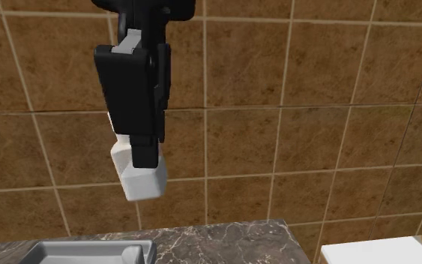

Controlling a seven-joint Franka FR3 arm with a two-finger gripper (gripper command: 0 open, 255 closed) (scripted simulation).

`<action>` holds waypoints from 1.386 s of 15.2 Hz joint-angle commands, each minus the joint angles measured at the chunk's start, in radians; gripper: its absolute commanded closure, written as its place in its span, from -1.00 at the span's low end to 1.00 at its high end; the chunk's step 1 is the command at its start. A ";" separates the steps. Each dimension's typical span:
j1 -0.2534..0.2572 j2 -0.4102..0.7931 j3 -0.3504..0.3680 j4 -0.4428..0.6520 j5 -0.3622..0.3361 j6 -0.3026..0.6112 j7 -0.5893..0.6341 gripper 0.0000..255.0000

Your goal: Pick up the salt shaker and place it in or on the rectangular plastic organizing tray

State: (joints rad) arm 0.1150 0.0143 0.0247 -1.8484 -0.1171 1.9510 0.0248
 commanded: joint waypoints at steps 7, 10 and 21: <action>0.058 0.321 0.035 0.444 -0.022 -0.134 0.080 1.00; 0.067 0.366 0.037 0.487 -0.026 -0.132 0.090 1.00; 0.064 0.373 0.035 0.350 -0.033 0.011 0.107 1.00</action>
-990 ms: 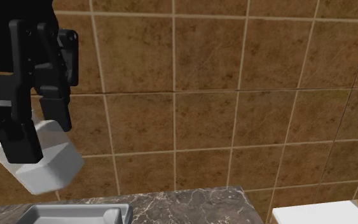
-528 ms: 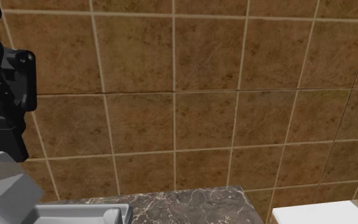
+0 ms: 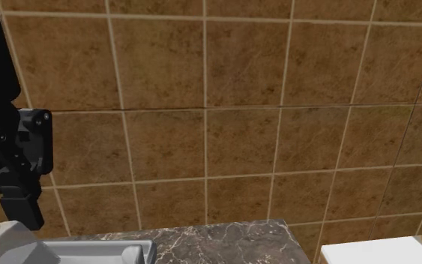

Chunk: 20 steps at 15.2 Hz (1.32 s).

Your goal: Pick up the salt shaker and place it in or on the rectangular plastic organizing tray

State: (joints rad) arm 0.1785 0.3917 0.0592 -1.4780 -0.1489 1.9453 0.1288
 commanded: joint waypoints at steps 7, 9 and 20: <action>0.000 0.002 -0.001 -0.050 -0.003 0.053 0.008 1.00; 0.000 0.002 -0.001 -0.050 -0.003 0.053 0.008 1.00; 0.006 -0.022 0.003 0.013 0.001 -0.035 0.004 -1.00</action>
